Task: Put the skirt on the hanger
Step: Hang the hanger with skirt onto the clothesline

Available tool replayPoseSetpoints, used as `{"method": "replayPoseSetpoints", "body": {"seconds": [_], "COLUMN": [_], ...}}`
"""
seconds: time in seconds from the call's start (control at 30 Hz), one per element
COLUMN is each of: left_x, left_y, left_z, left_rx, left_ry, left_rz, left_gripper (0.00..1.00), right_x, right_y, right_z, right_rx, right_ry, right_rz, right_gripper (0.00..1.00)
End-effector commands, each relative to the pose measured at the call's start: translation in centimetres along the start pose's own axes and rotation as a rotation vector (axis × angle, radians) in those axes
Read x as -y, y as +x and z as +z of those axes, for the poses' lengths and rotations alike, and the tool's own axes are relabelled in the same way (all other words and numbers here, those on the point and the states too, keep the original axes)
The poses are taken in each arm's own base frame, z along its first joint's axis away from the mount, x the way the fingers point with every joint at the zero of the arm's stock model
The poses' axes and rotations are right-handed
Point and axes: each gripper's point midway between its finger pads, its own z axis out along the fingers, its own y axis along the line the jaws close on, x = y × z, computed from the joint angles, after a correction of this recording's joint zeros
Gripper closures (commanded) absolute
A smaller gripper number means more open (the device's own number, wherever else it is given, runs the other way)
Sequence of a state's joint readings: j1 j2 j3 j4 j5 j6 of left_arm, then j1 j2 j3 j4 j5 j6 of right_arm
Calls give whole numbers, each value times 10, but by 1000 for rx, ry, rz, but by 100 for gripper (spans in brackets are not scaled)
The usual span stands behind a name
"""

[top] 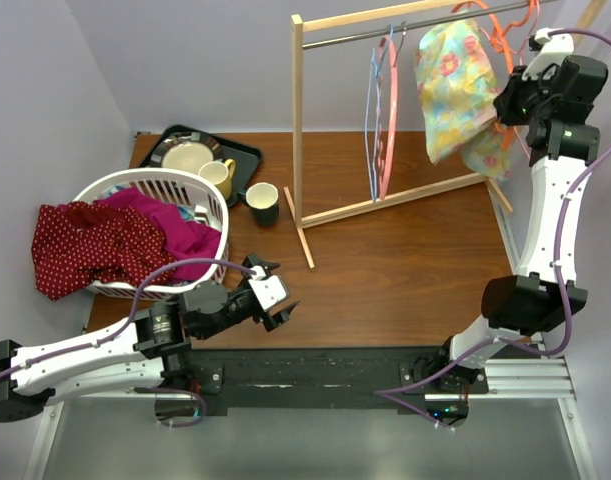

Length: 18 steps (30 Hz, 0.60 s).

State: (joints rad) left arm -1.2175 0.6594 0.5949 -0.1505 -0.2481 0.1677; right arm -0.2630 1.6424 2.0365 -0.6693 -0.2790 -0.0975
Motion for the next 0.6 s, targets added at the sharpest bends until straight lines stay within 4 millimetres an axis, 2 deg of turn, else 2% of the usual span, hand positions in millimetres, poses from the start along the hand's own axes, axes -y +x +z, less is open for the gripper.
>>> {"method": "replayPoseSetpoints", "body": {"seconds": [0.0, 0.1, 0.13, 0.2, 0.23, 0.3, 0.33, 0.37, 0.43, 0.5, 0.57], "left_x": [-5, -5, -5, -5, -5, -5, -5, -5, -5, -4, -5], "left_y": [-13, -11, -12, -12, -12, -13, -13, -15, -17, -17, -19], "left_z": [1, 2, 3, 2, 2, 1, 1, 0, -1, -1, -3], "left_rx": [38, 32, 32, 32, 32, 37, 39, 43, 48, 45, 51], "left_ry": [-22, -22, -21, -22, -22, -20, -19, -20, -16, -11, -12], "left_rz": [-16, -13, -15, -13, -13, -16, -16, -17, -22, -23, -29], "left_gripper": [11, 11, 11, 11, 11, 11, 11, 11, 11, 11, 11], "right_x": [18, 12, 10, 7, 6, 0, 0, -2, -3, -5, -6], "right_y": [-25, -18, -22, -20, -22, -30, -32, -32, -40, -47, -49], "right_z": [-5, -5, -11, -19, -25, -46, -54, -68, -84, -105, -118], "right_rx": [65, 46, 57, 49, 52, 68, 69, 62, 77, 93, 96], "right_ry": [86, 47, 44, 26, 19, 1, -1, -3, -3, -3, -4], "right_rz": [-77, -112, -128, -158, -170, -205, -212, -228, -243, -251, -247], "right_gripper": [100, 98, 88, 77, 64, 51, 41, 36, 28, 25, 24]}}
